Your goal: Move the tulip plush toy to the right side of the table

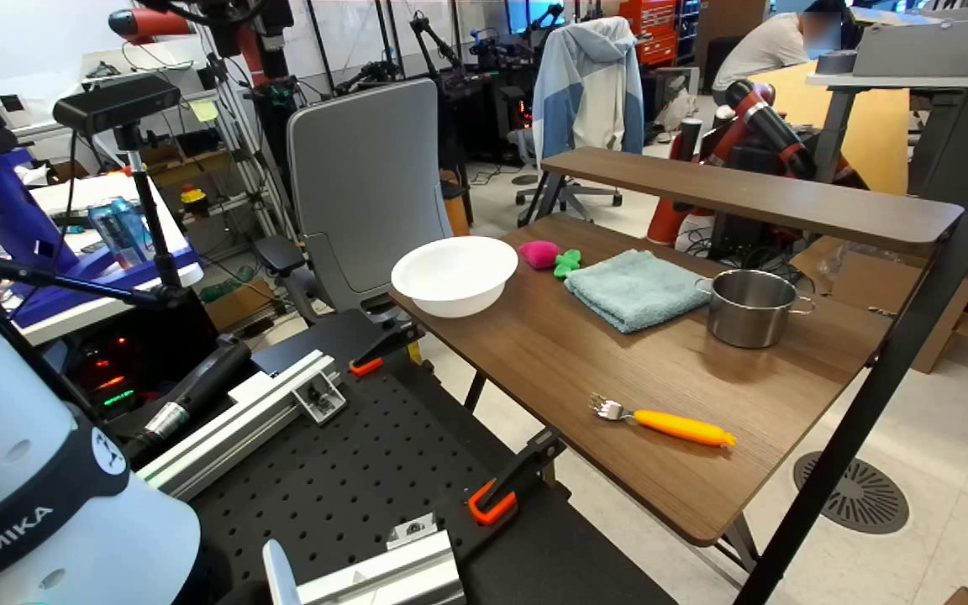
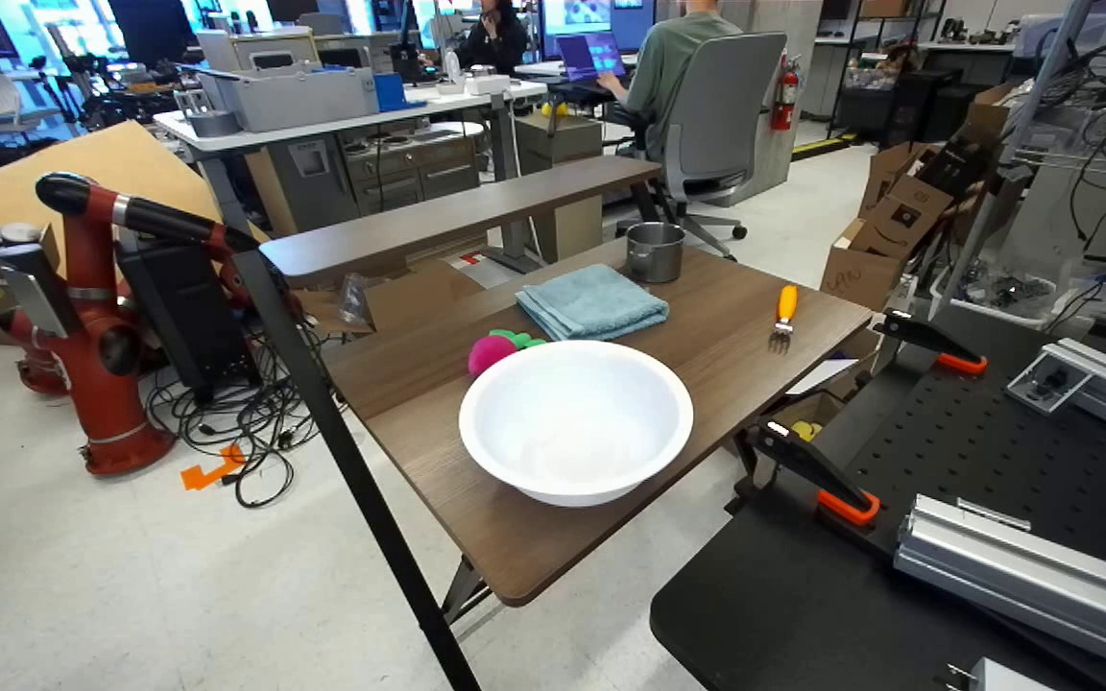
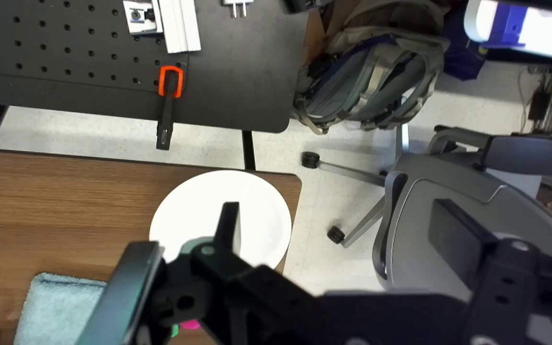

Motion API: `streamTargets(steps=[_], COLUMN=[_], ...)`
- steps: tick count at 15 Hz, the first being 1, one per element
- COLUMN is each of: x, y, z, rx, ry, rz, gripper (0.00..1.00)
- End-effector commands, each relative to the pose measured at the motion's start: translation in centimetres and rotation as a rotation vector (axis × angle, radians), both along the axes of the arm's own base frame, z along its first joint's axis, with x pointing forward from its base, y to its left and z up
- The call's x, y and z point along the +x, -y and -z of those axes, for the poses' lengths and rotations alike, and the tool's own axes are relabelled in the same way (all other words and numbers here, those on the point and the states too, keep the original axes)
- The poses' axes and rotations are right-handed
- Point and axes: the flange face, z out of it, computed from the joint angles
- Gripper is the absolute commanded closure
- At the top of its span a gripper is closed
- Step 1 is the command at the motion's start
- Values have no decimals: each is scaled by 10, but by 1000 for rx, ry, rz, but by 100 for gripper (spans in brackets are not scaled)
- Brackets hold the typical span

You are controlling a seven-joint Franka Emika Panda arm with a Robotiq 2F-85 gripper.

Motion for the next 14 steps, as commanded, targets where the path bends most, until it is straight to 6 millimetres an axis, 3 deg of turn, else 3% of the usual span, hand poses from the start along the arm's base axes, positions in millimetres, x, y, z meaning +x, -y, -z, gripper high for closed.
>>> streamTargets(steps=[1,7,11,14], x=[33,122,179,214], y=[-6,8,9,-1], z=[4,30,69,108], rx=[21,59,64,52], ry=[3,-24,-43,-69], rz=[170,507,708,826], gripper=[0,0,0,0])
